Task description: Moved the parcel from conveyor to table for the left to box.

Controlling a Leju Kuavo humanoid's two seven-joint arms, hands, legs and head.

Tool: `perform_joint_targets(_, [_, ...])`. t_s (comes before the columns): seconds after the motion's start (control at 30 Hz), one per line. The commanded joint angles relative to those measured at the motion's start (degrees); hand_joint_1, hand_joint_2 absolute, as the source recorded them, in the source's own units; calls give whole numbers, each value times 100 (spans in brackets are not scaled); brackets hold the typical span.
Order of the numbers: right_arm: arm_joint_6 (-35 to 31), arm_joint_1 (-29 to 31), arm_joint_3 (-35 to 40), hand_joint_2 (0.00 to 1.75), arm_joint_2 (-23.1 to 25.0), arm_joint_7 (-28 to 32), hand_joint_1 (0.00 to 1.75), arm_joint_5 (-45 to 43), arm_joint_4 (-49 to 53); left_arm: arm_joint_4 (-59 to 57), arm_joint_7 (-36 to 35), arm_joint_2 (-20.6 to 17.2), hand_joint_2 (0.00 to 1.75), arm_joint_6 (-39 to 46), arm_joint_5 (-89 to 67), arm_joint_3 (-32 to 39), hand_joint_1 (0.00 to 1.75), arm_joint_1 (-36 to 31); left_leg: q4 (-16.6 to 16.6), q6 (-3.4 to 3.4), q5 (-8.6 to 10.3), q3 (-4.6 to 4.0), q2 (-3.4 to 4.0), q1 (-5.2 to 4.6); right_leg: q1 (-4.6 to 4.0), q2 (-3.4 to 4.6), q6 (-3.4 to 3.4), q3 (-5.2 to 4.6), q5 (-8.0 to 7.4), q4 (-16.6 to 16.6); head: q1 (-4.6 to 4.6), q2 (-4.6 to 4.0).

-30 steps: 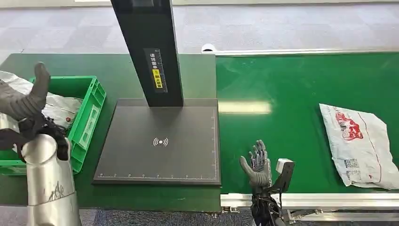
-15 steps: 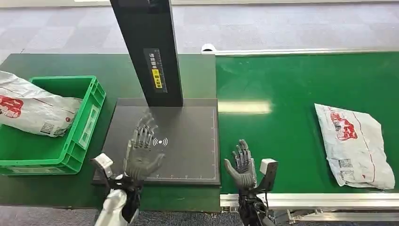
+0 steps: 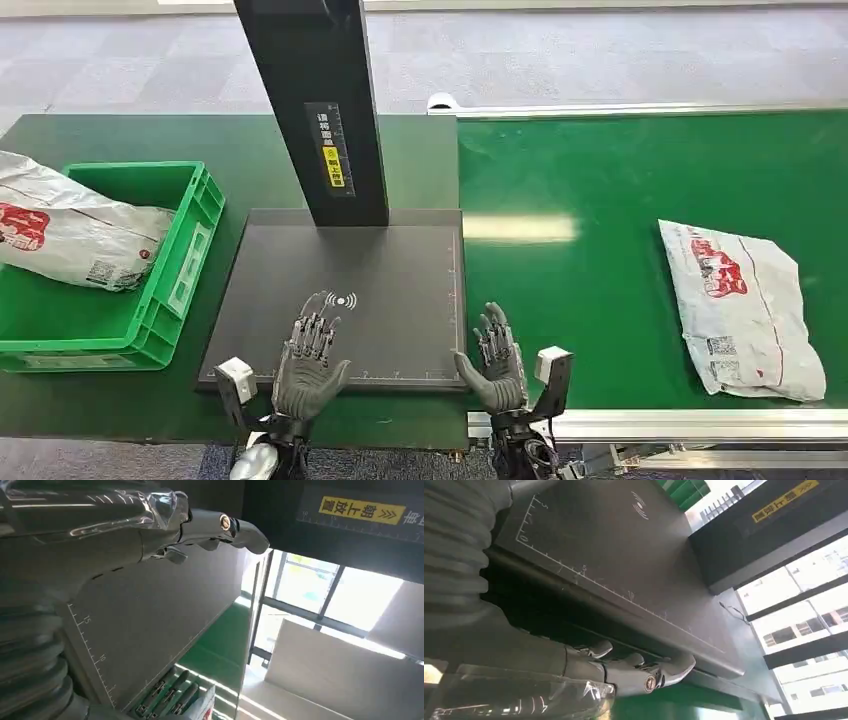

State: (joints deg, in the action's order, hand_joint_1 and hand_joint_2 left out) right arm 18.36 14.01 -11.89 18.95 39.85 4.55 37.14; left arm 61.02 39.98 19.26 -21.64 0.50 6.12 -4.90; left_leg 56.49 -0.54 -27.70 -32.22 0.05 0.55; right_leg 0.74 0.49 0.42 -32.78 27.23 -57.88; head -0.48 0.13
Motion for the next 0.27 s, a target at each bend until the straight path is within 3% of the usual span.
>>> perform_joint_targets(0.03, [-39, -4, 243, 175, -84, 15, 0, -19, 132, -362, 2, 22, 175, -3, -42, 53, 0, -94, -4, 1, 0, 4, -4, -1, 0, -6, -1, 5, 1, 3, 0, 0])
perform_joint_targets(0.27, [-213, 126, 315, 175, -140, 15, 0, -64, -28, -249, 2, 30, 175, 62, -25, -74, 0, -95, -4, 4, 2, 4, -2, 2, -4, -6, -1, 8, -2, 8, 0, 0])
